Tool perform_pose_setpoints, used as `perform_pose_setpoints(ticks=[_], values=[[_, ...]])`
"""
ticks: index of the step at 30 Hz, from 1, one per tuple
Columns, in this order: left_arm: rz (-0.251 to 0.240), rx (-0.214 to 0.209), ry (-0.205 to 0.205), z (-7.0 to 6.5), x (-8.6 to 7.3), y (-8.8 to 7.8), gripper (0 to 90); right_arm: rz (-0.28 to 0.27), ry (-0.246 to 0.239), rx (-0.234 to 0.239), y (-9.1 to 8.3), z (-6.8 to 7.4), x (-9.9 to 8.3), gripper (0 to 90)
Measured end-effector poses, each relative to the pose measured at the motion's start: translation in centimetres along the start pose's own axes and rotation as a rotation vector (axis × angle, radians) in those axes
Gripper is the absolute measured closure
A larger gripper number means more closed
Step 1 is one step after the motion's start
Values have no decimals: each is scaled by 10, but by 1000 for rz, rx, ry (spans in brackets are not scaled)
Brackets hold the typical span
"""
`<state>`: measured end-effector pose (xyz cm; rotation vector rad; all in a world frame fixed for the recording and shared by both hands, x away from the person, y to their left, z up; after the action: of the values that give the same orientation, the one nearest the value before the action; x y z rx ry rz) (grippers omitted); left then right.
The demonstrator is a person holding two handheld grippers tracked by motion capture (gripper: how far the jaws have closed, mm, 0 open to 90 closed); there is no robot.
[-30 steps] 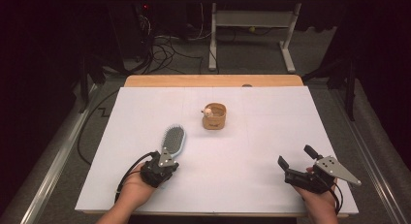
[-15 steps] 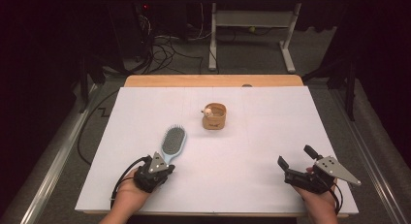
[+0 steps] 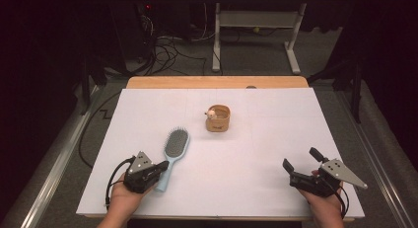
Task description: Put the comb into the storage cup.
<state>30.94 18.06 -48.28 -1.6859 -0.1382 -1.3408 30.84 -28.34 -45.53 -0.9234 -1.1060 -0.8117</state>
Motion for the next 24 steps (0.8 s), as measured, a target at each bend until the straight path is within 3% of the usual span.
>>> perform_pose_setpoints(ticks=[15, 20, 24], values=[[-71, 68, -79, 23, -6, -9, 787, 3, -1, 0, 0, 0, 0, 3], [-89, 91, -91, 26, -7, -11, 708, 3, -3, -1, 0, 0, 0, 3], [-93, 91, -87, 25, -6, -12, 698, 1, -4, -1, 0, 0, 0, 3]])
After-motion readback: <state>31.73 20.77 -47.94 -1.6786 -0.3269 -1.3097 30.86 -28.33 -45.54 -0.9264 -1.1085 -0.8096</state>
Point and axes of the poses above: each handheld gripper's, and its own axes: y roughly forward along the jaws, x roughly out of its top, z roughly to its left, the point moved 4 cm from there along y, roughly forward along the jaws, and after that the axes turned 7 degrees about y, right-handed, at the moved point
